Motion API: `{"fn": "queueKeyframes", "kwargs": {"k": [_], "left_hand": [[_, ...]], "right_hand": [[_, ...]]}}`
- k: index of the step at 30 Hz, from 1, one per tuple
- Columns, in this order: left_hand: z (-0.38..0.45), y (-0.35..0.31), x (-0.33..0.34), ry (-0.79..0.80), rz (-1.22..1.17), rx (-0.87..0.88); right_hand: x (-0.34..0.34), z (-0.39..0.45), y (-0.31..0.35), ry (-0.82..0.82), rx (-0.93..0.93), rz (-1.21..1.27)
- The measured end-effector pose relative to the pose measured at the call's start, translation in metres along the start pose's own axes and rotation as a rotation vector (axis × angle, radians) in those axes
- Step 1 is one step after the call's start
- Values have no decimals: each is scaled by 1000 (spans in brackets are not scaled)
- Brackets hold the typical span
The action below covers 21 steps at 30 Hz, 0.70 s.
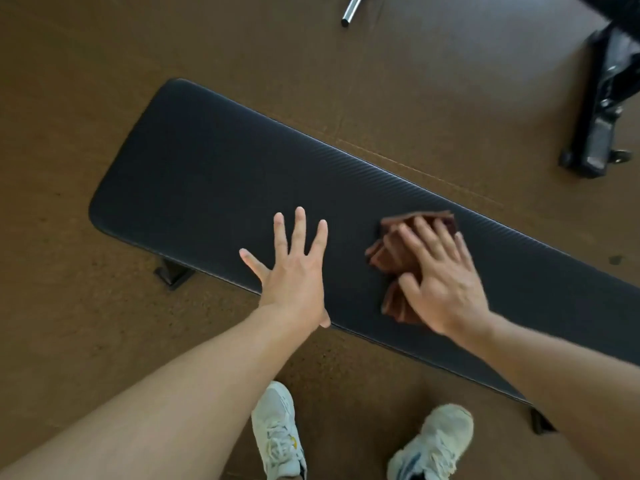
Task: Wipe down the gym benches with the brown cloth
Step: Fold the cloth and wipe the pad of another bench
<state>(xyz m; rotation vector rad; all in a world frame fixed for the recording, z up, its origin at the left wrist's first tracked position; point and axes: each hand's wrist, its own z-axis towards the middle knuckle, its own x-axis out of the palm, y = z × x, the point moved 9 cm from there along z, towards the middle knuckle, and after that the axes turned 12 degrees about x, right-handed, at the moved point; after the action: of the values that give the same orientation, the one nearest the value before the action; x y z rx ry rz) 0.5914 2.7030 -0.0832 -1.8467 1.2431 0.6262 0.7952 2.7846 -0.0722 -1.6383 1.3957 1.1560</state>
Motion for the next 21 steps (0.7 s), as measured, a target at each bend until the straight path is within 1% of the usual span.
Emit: {"fn": "queueKeyframes", "kwargs": {"k": [2,3,4,5,6,7,9,10,11,13,15,16,17,20,21], "left_hand": [[-25,9,0,-183,-149,98],[-43,20,-1,-304,-237,111],[-64,35,-1,-427,-315,82],[-84,54,2,-536,-386,13],[-102,72,5,-614,-448,-74],[-116,87,9,-655,-486,-150],[-130,104,11,-689,-488,-237],[-131,106,8,-695,-475,-248],[-128,102,4,-690,-455,-235],[-119,83,-8,-661,-403,-186],[-105,55,-17,-611,-349,-119],[-95,37,-19,-570,-327,-74],[-86,19,-19,-522,-311,-25],[-59,-47,-7,-348,-344,105],[-52,-68,-3,-301,-363,126]], "right_hand": [[-19,55,8,-41,319,199],[-21,74,25,-39,426,270],[-21,86,53,-41,465,299],[-21,91,89,-55,430,317],[-21,87,130,-73,321,331],[-17,73,174,-75,137,320],[3,16,252,-70,-328,211],[17,-12,270,-60,-493,147],[27,-29,272,-59,-569,103],[36,-43,239,-69,-551,73],[41,-60,176,-71,-468,62],[44,-73,136,-67,-395,67],[48,-89,93,-55,-287,77],[58,-134,-45,34,198,170],[58,-140,-78,61,309,205]]}}
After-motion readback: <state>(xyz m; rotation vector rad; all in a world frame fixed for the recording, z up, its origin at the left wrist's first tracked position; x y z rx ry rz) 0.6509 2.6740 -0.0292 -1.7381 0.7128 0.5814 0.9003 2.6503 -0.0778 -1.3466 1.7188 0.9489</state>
